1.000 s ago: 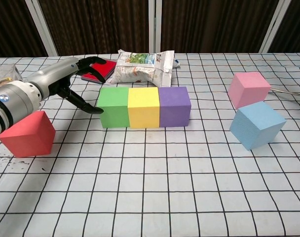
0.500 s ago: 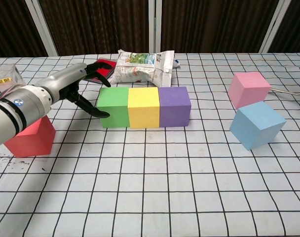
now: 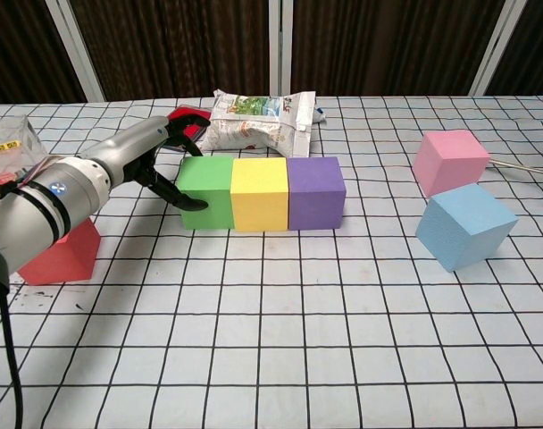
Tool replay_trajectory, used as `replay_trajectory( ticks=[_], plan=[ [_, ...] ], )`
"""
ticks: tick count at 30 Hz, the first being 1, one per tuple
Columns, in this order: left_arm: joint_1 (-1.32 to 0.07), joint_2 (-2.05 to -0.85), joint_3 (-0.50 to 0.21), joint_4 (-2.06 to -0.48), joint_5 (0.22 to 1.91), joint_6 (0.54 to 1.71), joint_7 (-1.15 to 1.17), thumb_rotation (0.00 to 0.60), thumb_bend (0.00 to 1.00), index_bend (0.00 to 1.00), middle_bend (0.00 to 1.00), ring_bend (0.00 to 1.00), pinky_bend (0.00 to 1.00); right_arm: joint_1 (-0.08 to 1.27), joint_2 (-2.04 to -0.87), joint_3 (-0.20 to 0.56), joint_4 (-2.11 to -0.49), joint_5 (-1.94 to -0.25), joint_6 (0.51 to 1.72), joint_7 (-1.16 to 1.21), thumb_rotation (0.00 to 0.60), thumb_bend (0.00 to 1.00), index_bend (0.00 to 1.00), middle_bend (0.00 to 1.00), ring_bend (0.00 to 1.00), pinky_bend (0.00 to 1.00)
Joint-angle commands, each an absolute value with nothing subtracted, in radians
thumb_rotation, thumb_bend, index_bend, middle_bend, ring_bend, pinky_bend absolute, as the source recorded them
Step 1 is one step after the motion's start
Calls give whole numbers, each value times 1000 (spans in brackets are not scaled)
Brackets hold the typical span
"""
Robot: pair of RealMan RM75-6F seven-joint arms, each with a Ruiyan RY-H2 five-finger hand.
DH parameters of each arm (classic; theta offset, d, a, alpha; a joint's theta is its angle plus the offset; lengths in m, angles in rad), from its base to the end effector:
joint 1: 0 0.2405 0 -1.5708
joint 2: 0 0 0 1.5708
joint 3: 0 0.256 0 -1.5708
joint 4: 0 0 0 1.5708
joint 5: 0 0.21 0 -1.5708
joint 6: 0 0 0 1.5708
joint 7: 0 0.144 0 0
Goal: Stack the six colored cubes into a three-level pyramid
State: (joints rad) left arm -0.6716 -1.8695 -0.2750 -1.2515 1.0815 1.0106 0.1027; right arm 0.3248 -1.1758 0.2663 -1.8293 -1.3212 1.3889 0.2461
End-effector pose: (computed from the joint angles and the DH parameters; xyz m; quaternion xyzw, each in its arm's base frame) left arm -0.1426 0.3338 -0.0830 -0.6101 -0.5343 -0.4468 0.3777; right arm -0.2088 -0.2759 0.1510 0.4743 -0.4781 0.6001 0.4317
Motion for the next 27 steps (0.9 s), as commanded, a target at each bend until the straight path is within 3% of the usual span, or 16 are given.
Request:
replay_trajectory(
  ticks=[1, 13, 27],
  plan=[
    [-670, -1869, -274, -1252, 1081, 1014, 106, 600, 134, 85, 337, 15, 3, 324, -1177, 268, -1826, -1317, 1385, 249, 600, 45, 0, 112, 0, 0],
    [-641, -1847, -250, -1299, 1109, 1060, 117, 600, 142, 86, 363, 17, 3, 326, -1186, 273, -1829, -1315, 1379, 231, 600, 46, 0, 112, 0, 0],
    [-629, -1898, -233, -1231, 1148, 1089, 100, 600, 141, 85, 368, 25, 3, 322, -1187, 279, -1831, -1308, 1376, 226, 600, 46, 0, 112, 0, 0]
  ],
)
